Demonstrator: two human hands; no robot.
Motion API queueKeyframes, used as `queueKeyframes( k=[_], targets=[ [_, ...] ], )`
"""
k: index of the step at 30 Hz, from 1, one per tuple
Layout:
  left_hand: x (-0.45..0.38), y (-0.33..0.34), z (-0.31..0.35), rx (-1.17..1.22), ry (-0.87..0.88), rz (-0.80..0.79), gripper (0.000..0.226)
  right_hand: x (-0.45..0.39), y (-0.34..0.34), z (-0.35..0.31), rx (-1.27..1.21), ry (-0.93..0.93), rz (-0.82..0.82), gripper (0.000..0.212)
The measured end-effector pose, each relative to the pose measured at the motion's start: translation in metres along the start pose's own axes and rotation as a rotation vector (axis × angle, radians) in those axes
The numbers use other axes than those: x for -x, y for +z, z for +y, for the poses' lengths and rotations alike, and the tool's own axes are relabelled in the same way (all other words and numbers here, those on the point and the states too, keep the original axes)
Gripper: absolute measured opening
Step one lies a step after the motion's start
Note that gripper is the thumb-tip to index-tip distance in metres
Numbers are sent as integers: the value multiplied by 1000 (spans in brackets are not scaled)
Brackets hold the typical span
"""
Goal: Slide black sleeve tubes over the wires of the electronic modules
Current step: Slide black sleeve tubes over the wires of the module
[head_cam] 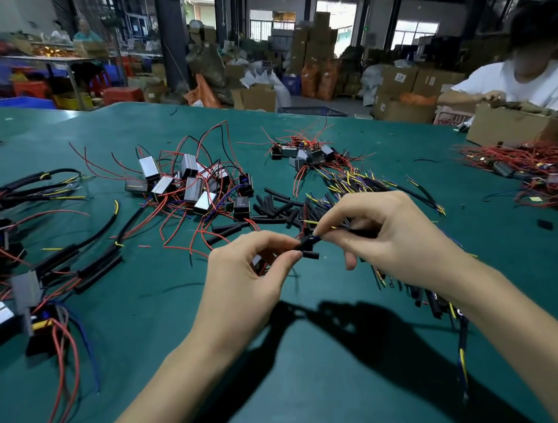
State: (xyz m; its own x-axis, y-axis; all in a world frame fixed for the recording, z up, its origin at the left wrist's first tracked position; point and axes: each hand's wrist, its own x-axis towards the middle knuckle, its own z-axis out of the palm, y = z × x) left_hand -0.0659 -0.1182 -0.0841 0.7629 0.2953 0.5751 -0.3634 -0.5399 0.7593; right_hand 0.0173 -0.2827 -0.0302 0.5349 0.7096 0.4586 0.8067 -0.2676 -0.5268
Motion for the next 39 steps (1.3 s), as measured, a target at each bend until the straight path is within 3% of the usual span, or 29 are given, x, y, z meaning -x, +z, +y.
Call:
queueKeyframes(
  k=[9,15,20,35,37,39],
  targets=[
    [0,3,3,-22,31,-21,9,2,-5,0,-106,87,-49,11],
    [-1,1,3,-20,45,-34,10,4,-10,5,-71,132,5,15],
    [-5,3,9,-28,122,-43,13,3,-11,3,-128,160,-67,11],
    [-6,9,7,-27,157,66,9,-1,-9,1,-79,138,-78,15],
    [-6,6,8,-23,128,22,20,-4,-8,-2,18,121,-111,17],
    [-6,-1,6,-50,53,-34,50,-9,-8,-6,125,91,-110,17]
  ],
)
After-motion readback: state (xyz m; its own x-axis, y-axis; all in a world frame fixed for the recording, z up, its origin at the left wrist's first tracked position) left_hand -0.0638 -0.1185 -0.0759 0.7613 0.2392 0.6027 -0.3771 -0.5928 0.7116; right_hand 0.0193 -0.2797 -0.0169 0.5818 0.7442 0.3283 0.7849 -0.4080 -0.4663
